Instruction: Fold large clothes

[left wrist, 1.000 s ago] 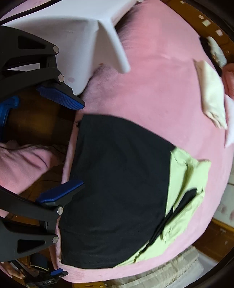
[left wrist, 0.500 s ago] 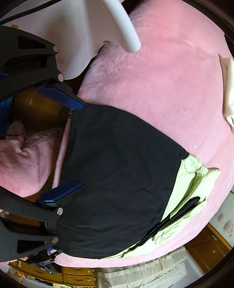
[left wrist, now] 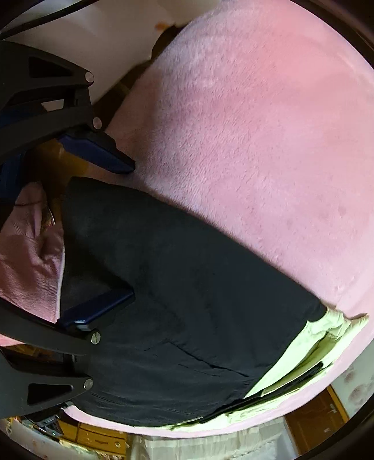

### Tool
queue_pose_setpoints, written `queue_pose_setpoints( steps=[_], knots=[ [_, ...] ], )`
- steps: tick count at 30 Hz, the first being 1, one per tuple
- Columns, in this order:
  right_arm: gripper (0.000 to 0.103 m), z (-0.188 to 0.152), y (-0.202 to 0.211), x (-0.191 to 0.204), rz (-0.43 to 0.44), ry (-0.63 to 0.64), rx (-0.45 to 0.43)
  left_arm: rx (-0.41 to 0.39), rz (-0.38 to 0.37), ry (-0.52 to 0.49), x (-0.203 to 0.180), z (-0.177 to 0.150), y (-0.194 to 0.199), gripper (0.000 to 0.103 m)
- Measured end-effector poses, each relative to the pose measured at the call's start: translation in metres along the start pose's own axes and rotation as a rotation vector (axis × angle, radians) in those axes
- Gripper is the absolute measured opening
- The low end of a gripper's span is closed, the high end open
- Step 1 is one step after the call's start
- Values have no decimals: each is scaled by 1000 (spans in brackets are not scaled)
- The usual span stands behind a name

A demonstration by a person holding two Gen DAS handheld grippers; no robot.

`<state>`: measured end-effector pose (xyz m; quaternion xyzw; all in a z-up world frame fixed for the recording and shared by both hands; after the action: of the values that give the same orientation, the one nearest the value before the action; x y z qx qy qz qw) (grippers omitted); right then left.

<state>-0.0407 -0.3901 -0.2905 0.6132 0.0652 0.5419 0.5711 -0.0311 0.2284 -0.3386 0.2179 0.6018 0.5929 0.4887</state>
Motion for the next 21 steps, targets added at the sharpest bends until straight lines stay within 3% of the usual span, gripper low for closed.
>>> queue_pose_setpoints(
  steps=[5,8,10,12,17,21],
  knots=[
    [18,1,12,12,58,15,17,-42,-41,34,9,-5,-2,80],
    [18,1,19,16,99,-44,31,5,-54,57,13,-17,1,57],
    [18,2,24,25,104,-77,31,28,-46,77,13,-19,4,34],
    [18,4,27,35,112,-97,37,49,-46,139,14,-20,9,26],
    [17,11,31,74,122,-109,55,126,-40,340,15,-16,20,15],
    [17,22,35,100,153,-136,46,140,-92,384,-2,-10,42,12]
  ],
)
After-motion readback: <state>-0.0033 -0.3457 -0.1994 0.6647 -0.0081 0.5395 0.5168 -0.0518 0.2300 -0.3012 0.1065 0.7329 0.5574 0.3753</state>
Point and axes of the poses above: each gripper's, at about its wrist camera, not at the fingertips, and y roughly against the way its jaws point, x to its left, z to its top, the point moved 1 cm from there along -y, roughly the way its jaws point, and after that the axes turned 7 degrees about -x, right-handed, at the moved point
